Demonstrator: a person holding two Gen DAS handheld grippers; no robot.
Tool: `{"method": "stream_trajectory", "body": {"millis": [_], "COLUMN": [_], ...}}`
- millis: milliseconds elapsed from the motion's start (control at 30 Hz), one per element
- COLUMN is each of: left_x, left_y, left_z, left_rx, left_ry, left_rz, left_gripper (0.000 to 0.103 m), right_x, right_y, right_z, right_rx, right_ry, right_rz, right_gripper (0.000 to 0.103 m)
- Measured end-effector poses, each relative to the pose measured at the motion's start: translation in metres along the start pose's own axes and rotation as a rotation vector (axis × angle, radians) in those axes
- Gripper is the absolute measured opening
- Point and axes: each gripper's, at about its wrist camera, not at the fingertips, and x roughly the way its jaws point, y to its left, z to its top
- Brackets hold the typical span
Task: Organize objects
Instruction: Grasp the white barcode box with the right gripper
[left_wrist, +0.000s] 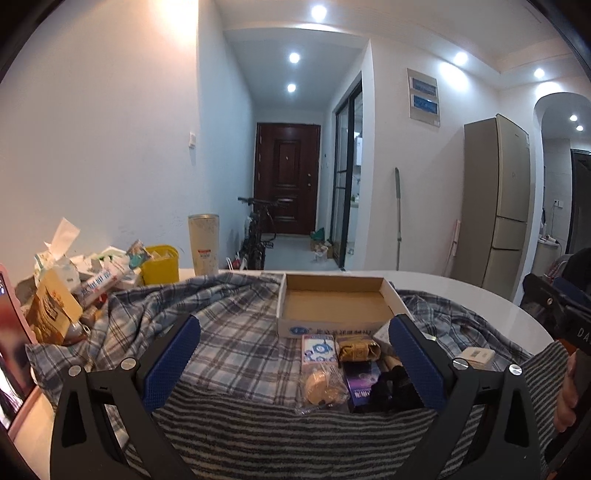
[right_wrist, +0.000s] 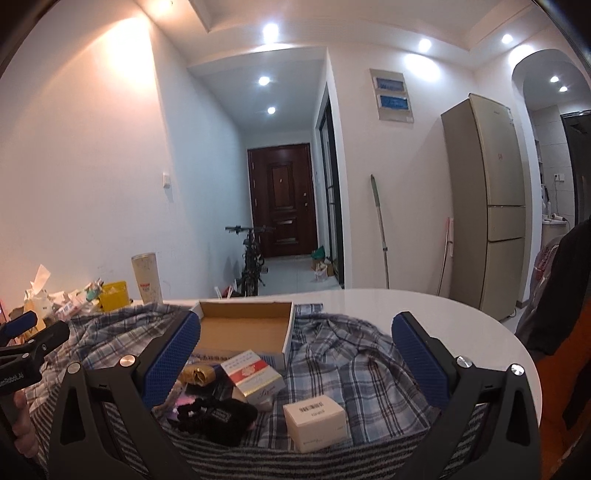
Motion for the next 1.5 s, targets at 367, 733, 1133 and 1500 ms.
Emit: {"method": "stream_trajectory", "body": {"millis": [367, 733, 1133, 1500], "left_x": [0.023, 0.036, 0.042, 0.037], "left_y": [-0.028, -0.024, -0.011, -0.008], "left_z": [-0.014, -0.015, -0.014, -0.005], "left_rx": [0.078, 0.057, 0.029, 0.075], "left_ry": [0.040, 0.093, 0.157, 0.167], "left_rz": [-0.014, -0.027, -0.046, -0.011], "left_gripper": [0.103, 0.103, 0.103, 0.103], "right_x": [0.064, 0.122, 0.097, 0.066], "right_y": [-0.019, -0.025, -0.026, 0.001], "right_z": [-0.031, -0.063, -0.038, -0.006], "right_rx": [0.043, -0.087, 0.016, 0.006], "right_ry": [0.347, 0.625, 0.481, 0.245], "right_rz": [0.078, 0.074, 0.082, 0.073], "right_gripper": [0.092, 0.067, 0.052, 0.052]}}
